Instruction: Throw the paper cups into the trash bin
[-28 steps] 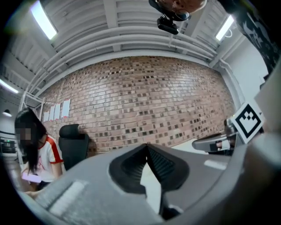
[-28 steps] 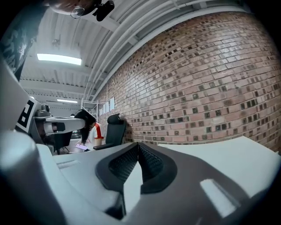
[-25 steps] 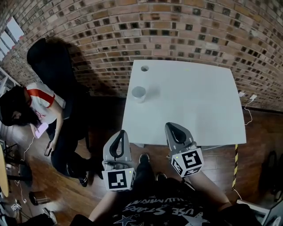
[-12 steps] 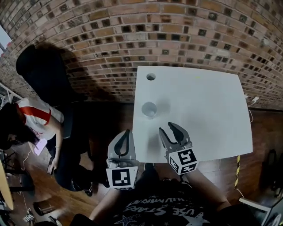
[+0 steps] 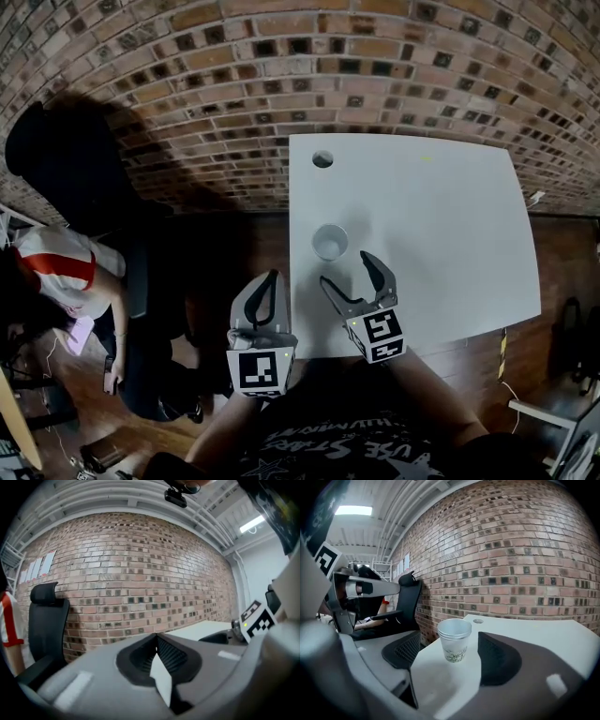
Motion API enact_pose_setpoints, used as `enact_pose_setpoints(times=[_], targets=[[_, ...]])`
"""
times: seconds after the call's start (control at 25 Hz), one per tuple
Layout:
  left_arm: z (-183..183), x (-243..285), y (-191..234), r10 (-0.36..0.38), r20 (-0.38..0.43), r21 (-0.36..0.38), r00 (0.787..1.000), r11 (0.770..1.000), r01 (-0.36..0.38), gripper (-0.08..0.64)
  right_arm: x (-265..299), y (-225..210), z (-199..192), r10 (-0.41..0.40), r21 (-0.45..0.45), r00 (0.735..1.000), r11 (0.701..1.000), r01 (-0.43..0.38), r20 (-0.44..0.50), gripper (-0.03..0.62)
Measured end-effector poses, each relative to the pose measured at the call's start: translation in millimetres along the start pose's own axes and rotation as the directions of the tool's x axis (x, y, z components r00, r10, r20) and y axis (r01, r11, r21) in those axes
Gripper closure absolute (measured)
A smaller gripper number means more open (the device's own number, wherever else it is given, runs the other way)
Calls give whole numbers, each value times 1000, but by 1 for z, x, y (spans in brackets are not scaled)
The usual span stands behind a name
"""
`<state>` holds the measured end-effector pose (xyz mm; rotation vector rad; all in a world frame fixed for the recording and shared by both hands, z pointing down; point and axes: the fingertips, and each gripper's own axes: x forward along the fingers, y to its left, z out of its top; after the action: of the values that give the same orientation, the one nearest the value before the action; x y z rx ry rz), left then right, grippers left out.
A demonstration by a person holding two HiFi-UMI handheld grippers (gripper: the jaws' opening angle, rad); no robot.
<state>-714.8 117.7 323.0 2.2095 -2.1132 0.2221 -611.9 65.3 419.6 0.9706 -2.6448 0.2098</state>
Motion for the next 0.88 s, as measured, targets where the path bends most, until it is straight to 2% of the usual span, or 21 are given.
enact_pose_setpoints(times=[0.12, 0.24, 0.36, 0.64, 0.8, 0.88], targets=[[-5, 8, 8, -4, -15, -5, 1000, 1000, 4, 555, 20, 5, -3, -1, -27, 999, 1000, 0, -32, 171], [-8, 15, 11, -9, -30, -4, 1000, 1000, 9, 555, 38, 7, -10, 19, -18, 998, 1000, -20, -56, 146], [-8, 19, 12, -19, -37, 3, 999, 1000, 19, 555, 51, 5, -13, 30, -2, 999, 1000, -30, -44, 143], [-14, 28, 14, 3, -53, -18, 999, 1000, -4, 555, 72, -3, -10, 49, -34, 998, 998, -50, -30, 143], [-17, 31, 14, 1, -60, -7, 998, 1000, -1, 555, 84, 2, -12, 73, -48, 997, 996, -75, -35, 138], [-19, 31, 13, 4, -67, -10, 998, 1000, -5, 555, 86, 2, -9, 72, -57, 997, 996, -72, -8, 138]])
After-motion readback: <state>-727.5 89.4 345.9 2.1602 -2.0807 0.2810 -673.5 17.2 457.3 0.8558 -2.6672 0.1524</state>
